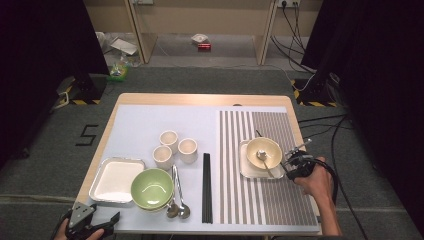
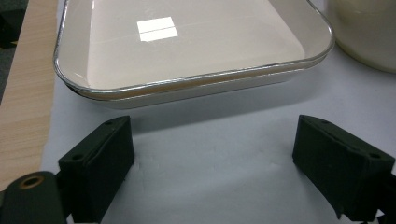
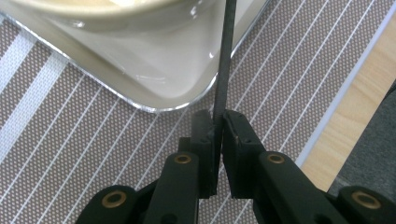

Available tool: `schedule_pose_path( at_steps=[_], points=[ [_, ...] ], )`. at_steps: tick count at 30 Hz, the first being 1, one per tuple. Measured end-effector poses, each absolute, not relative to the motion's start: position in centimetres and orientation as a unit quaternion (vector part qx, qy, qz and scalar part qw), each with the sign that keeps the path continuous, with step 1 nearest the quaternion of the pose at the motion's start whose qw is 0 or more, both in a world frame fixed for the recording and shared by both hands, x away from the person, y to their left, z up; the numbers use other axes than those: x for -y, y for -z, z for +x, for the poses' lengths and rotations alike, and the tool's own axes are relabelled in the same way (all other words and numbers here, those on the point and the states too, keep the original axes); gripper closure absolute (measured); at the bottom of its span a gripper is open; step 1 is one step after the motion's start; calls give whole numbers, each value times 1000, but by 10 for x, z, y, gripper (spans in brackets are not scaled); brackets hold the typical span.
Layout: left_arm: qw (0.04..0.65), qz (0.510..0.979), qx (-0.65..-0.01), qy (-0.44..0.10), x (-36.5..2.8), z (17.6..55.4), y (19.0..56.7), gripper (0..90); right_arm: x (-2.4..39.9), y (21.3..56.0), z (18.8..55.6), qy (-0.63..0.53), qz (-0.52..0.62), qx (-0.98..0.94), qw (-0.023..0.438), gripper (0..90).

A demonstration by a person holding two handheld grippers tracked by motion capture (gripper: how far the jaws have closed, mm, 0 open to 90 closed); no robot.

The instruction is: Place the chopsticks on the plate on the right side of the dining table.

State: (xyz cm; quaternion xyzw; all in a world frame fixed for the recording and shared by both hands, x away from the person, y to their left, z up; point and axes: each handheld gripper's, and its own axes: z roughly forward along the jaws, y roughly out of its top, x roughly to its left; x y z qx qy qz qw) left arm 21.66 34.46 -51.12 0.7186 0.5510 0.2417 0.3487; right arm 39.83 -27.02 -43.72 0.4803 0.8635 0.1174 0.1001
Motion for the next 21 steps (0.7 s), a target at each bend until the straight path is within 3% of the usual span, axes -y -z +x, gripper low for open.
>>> schedule_pose_path(
  at_steps=[10, 21],
  points=[
    [349, 719, -551, -242, -345, 217, 511, 114, 266, 437, 407, -126, 478, -863, 102, 810],
    [348, 719, -551, -242, -345, 217, 511, 113, 271, 422, 387, -181, 486, -846, 125, 687]
  ],
)
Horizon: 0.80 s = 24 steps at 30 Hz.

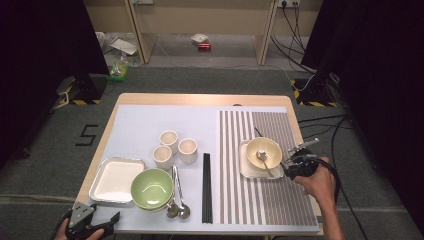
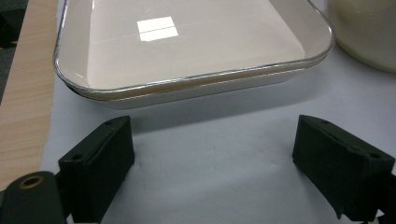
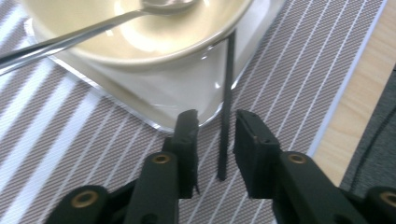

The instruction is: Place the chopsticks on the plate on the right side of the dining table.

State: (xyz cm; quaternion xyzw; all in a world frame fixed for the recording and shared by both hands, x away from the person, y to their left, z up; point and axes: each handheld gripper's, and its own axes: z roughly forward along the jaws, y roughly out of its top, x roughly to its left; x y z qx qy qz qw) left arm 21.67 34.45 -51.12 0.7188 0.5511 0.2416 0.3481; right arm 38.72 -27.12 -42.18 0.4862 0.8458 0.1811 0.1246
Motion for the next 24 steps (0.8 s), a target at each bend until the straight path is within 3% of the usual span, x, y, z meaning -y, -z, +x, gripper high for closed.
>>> schedule_pose_path(
  at_steps=[7, 24],
  points=[
    [348, 719, -551, -242, -344, 217, 511, 113, 270, 418, 361, -211, 495, -833, 128, 587],
    [349, 717, -552, -242, -344, 216, 511, 114, 257, 434, 319, -243, 493, -827, 116, 534]
  ],
)
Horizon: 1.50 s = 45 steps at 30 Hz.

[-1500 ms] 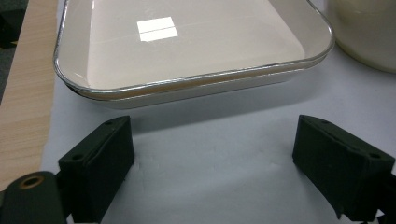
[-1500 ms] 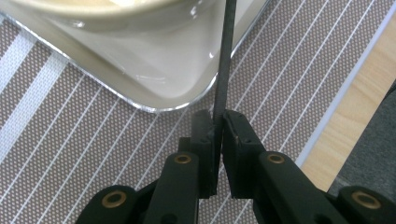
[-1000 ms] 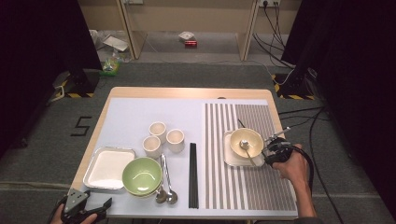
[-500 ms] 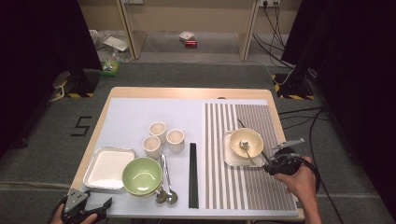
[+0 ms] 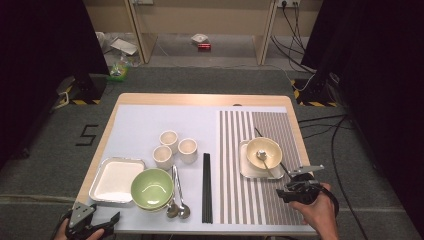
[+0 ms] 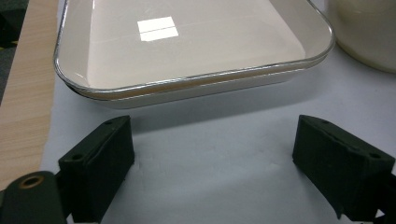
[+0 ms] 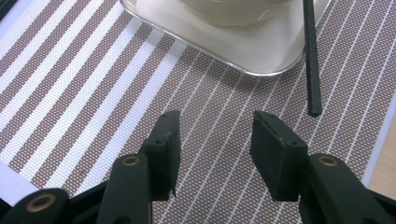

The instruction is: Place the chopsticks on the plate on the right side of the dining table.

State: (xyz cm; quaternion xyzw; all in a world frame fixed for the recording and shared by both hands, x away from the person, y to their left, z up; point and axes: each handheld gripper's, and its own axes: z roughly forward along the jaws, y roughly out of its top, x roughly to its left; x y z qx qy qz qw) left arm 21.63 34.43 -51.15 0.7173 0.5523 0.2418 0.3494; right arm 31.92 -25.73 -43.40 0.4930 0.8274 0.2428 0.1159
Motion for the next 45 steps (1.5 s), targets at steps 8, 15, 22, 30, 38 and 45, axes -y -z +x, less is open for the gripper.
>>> schedule_pose_path(
  at_steps=[8, 15, 22, 30, 38, 45],
  points=[
    [351, 715, -553, -245, -344, 216, 512, 114, 246, 441, 313, -241, 488, -832, 109, 515],
    [350, 715, -553, -245, -344, 216, 512, 114, 237, 443, 310, -245, 479, -836, 106, 500],
    [351, 715, -553, -245, -344, 216, 512, 114, 227, 444, 307, -242, 478, -838, 101, 486],
    [351, 715, -553, -245, -344, 216, 512, 114, 211, 446, 307, -252, 454, -849, 96, 482],
    [351, 715, -553, -245, -344, 216, 512, 114, 194, 447, 307, -253, 439, -857, 94, 481],
    [350, 715, -553, -245, -344, 216, 512, 114, 178, 447, 309, -257, 424, -864, 87, 481]
  ],
)
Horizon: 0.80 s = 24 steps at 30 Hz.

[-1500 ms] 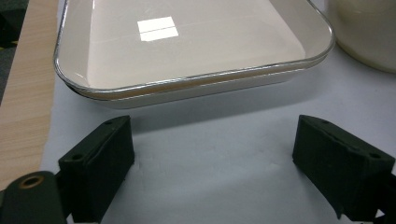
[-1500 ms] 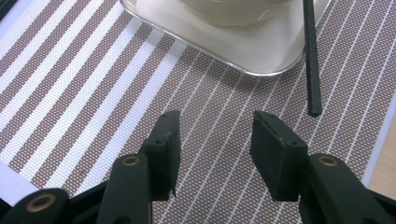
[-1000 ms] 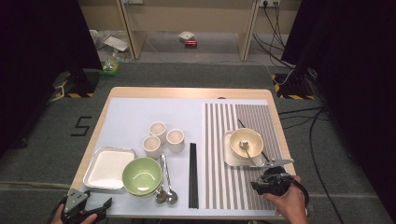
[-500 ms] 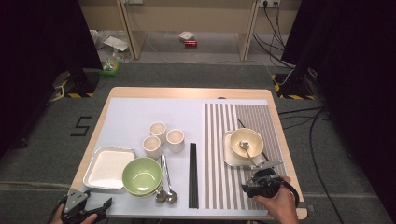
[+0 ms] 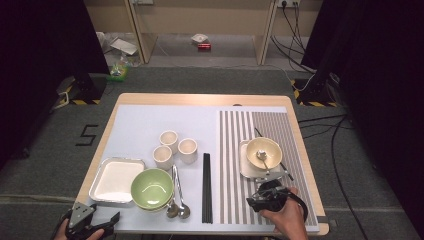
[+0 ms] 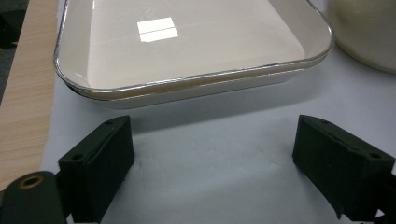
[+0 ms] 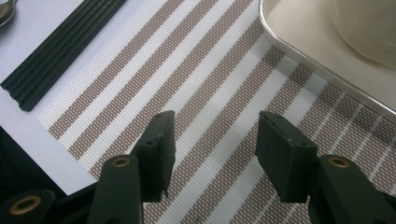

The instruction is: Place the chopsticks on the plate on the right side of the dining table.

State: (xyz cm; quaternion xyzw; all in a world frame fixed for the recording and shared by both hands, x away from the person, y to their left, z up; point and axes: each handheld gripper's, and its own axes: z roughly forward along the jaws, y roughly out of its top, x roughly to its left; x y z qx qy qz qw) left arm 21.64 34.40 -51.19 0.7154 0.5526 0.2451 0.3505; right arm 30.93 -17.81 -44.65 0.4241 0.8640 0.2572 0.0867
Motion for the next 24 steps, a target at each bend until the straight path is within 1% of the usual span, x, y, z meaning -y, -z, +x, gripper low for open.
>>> schedule_pose_path(
  at_steps=[24],
  points=[
    [349, 717, -552, -242, -344, 216, 512, 113, 135, 448, 325, -258, 401, -875, 81, 473]
  ],
)
